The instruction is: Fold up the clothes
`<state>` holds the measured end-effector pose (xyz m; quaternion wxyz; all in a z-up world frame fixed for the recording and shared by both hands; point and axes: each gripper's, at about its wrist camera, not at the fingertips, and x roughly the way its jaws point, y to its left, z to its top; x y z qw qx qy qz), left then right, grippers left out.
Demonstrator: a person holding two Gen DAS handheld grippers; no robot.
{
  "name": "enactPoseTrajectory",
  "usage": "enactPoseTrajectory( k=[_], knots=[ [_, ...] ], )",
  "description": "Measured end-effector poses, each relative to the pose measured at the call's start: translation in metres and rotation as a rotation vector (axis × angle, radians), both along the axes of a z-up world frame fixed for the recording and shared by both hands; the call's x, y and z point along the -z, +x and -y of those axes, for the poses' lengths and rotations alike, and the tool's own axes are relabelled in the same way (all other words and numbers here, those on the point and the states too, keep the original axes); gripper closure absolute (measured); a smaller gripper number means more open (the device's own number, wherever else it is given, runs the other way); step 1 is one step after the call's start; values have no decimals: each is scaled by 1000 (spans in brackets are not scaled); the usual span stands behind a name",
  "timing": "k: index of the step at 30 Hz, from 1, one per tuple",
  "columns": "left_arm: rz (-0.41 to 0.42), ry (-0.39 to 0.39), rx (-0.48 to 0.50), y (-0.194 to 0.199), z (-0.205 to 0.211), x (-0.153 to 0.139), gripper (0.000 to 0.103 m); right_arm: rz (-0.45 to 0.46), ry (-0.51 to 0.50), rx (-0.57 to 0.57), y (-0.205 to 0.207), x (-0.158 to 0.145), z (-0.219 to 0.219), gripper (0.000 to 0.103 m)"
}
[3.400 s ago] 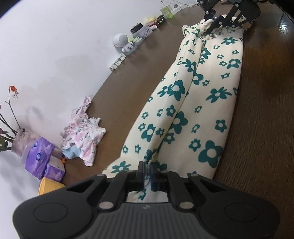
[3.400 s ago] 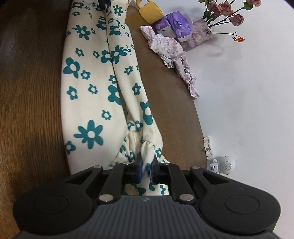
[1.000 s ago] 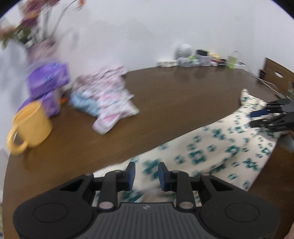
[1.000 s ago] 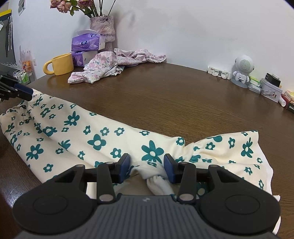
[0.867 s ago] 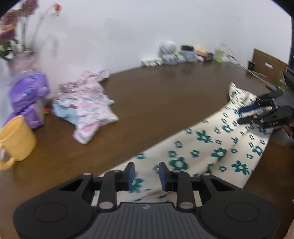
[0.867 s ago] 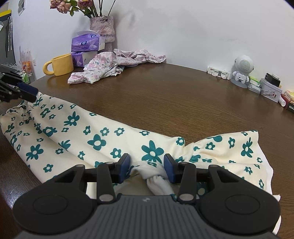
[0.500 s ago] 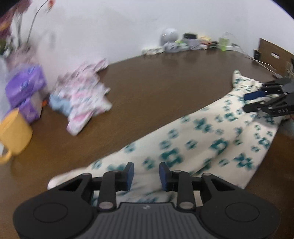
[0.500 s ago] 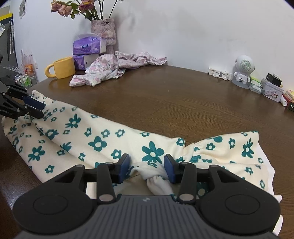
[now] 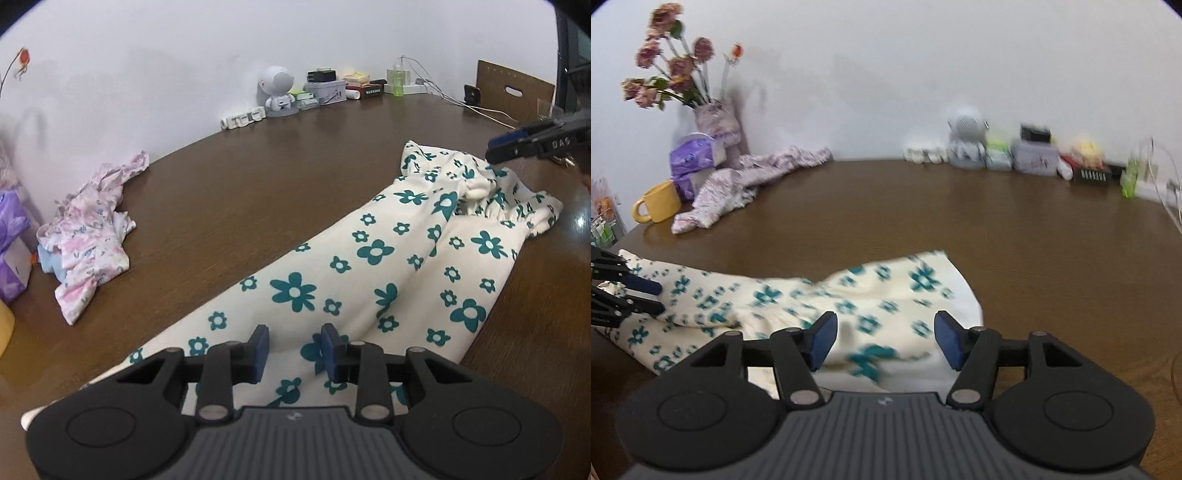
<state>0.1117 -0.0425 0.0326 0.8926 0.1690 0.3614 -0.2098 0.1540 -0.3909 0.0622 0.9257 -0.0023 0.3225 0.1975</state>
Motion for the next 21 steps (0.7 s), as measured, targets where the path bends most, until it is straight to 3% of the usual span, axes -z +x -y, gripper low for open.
enactPoseTrajectory(
  k=[6,8,9,16,21],
  knots=[
    [-6,-9,-44,-1,1,-1,73,-136,164,-46,34,14,16,47],
    [-8,-5,-60,-2,2,-1,74,-180,223,-64,46,19,20,86],
    [-9,-2,-67,-2,3,-1,73,-198,250,-73,50,20,22,100],
    [-22,13,-113,-2,7,-3,73,-55,222,-165,13,-28,25,100],
    [-21,5,-149,-3,7,-2,71,-71,84,-126,-3,-11,23,100]
  ],
)
